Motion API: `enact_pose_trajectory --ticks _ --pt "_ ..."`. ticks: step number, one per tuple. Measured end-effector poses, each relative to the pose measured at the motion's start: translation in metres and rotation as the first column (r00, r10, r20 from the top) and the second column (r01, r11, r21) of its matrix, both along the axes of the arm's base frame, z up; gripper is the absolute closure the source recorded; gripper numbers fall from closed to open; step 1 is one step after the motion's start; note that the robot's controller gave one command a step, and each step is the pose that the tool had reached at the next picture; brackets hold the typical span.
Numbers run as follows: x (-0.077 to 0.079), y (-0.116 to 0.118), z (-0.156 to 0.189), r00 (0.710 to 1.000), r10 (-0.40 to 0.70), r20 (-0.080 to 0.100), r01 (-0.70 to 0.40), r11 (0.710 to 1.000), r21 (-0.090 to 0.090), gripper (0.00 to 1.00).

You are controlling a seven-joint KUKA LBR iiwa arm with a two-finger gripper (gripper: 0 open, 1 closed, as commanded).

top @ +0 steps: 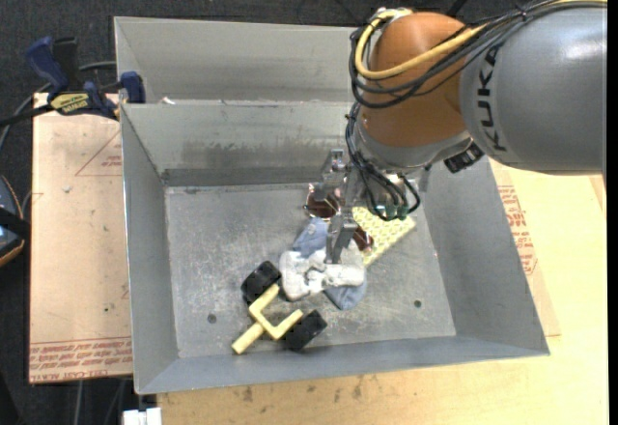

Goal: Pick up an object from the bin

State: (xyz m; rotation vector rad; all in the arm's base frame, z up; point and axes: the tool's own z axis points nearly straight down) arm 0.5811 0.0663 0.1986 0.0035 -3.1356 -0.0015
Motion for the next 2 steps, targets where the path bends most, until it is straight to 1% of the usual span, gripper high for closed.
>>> enact_pose_trajectory --ticks 1,2 --pt "0.002 0.0 0.004 1.0 -0.002 0.007 0.002 1.0 0.0 0.0" --pt "0.001 -0.015 -0.027 0.984 0.175 0.015 -0.175 0.985 0.0 0.0"
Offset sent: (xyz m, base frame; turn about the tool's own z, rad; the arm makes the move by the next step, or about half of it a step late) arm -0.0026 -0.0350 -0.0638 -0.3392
